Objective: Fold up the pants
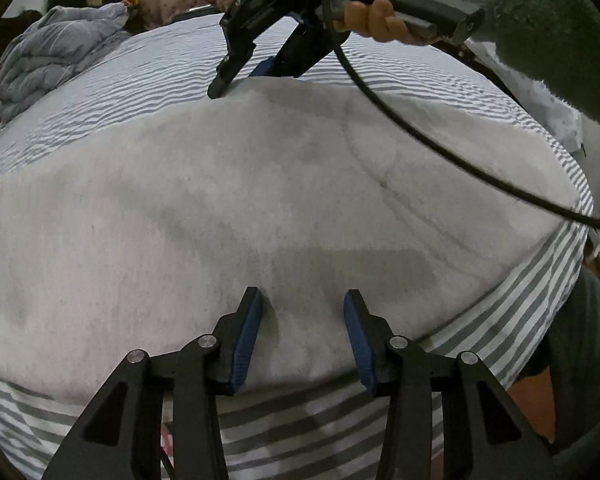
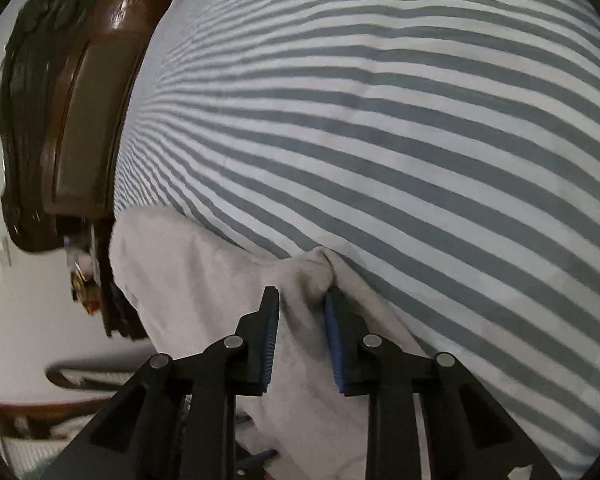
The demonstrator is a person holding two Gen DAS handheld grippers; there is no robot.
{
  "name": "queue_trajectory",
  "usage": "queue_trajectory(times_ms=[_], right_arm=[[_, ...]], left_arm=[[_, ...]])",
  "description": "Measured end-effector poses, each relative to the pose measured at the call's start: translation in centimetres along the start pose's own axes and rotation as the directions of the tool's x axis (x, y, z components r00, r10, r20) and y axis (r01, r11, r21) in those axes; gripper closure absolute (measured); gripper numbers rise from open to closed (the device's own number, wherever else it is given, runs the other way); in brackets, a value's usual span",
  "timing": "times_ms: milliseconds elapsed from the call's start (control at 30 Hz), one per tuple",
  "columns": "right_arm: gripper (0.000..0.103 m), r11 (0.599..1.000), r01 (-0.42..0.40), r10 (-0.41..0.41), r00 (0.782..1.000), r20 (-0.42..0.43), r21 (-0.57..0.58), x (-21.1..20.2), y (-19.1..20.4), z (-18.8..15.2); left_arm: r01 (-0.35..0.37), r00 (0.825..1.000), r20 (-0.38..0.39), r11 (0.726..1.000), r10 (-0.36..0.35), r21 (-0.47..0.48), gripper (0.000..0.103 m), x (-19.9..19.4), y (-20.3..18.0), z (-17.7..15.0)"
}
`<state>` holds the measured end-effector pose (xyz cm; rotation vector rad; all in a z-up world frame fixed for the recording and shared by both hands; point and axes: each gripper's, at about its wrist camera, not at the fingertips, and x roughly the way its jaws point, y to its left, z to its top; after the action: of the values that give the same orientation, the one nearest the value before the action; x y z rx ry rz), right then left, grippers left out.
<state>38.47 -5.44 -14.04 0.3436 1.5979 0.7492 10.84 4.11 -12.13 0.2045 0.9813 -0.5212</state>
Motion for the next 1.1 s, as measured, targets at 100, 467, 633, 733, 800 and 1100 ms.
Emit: queue_trajectory(times_ms=[100,467,633,733,800,1100], right_arm=[[0.08,0.997,-0.04,0.04,0.999,0.0,0.072,0.0,-1.4,-0.3],[0.09,0.999,-0.023,0.02,0.996,0.084,0.033,-1.9,-1.1,-1.4],[0.093,1.0,0.026,-0.023,0.985,0.173,-0.016,-2.9,0.7,-1.6],[0.093,0.998,0.068,-0.07,0.981,0.179,0.013,-1.8,-0.2,-0.7],[0.093,0.997,0.07,-0.075,0.982,0.176,0.029,-1.0,-0.7,-0.3],[0.078,0.981,0.19,-0.168,0.919,0.356,-0.028,-8.5,2.5,-5.0]], left_arm=[[0.029,1.0,0.006,0.999,-0.028,-0.044,0.06,-0.7,0.9,0.8],[-0.137,0.99,-0.002,0.973,0.139,-0.184,0.059,1.7,5.2,5.5],[-0.205,0.977,0.033,0.973,0.209,-0.104,0.059,1.3,3.8,3.5],[-0.2,0.978,0.037,0.972,0.206,-0.124,0.059,1.2,3.9,3.0],[-0.194,0.979,0.035,0.971,0.201,-0.136,0.059,1.1,3.8,2.8],[-0.185,0.982,0.011,0.973,0.188,-0.141,0.059,0.7,3.6,2.7]])
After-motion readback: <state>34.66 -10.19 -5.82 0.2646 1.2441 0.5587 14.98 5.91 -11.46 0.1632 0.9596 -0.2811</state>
